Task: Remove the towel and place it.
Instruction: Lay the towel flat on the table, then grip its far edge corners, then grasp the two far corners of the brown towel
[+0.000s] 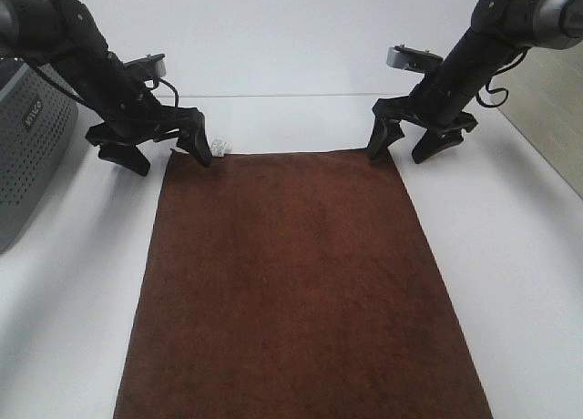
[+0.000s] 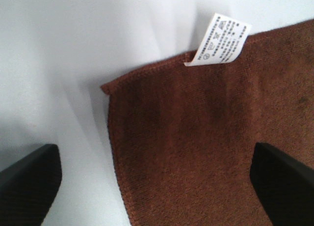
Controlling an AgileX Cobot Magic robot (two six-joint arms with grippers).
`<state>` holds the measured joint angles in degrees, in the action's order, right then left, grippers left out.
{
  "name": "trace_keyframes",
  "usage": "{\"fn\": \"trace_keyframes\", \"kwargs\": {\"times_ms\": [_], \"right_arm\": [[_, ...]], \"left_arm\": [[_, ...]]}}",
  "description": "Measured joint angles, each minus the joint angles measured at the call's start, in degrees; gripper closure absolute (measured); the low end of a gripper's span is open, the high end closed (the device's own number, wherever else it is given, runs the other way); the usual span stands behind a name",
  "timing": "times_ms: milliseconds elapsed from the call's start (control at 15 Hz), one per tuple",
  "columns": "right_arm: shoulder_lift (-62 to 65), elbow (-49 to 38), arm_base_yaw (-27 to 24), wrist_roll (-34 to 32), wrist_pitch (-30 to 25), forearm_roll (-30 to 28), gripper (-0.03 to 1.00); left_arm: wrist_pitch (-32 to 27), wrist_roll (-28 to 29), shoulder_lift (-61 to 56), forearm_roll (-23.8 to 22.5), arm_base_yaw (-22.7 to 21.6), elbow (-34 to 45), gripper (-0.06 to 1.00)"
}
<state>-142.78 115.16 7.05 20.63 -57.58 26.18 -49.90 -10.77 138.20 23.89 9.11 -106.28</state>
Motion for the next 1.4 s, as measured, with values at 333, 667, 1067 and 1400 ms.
{"fn": "trace_keyframes", "kwargs": {"times_ms": [333, 667, 1067, 1400], "right_arm": [[-0.11, 0.00, 0.00, 0.00, 0.11, 0.00, 0.15], [-0.57, 0.17, 1.66, -1.26, 1.43, 0.06, 0.20], [-0.74, 0.17, 5.44, -1.32, 3.72, -0.57, 0.21], [-0.92, 0.34, 5.50, -1.78, 3.84, -1.43, 0.25]], "left_arm": [[0.11, 0.06, 0.11, 0.00, 0.00, -0.06, -0.03], [0.52, 0.06, 0.29, 4.13, 0.00, -0.11, -0.03], [0.46, 0.06, 0.52, 7.45, 0.34, -0.11, 0.02], [0.74, -0.06, 1.66, 7.45, 1.03, -0.63, 0.14]]}}
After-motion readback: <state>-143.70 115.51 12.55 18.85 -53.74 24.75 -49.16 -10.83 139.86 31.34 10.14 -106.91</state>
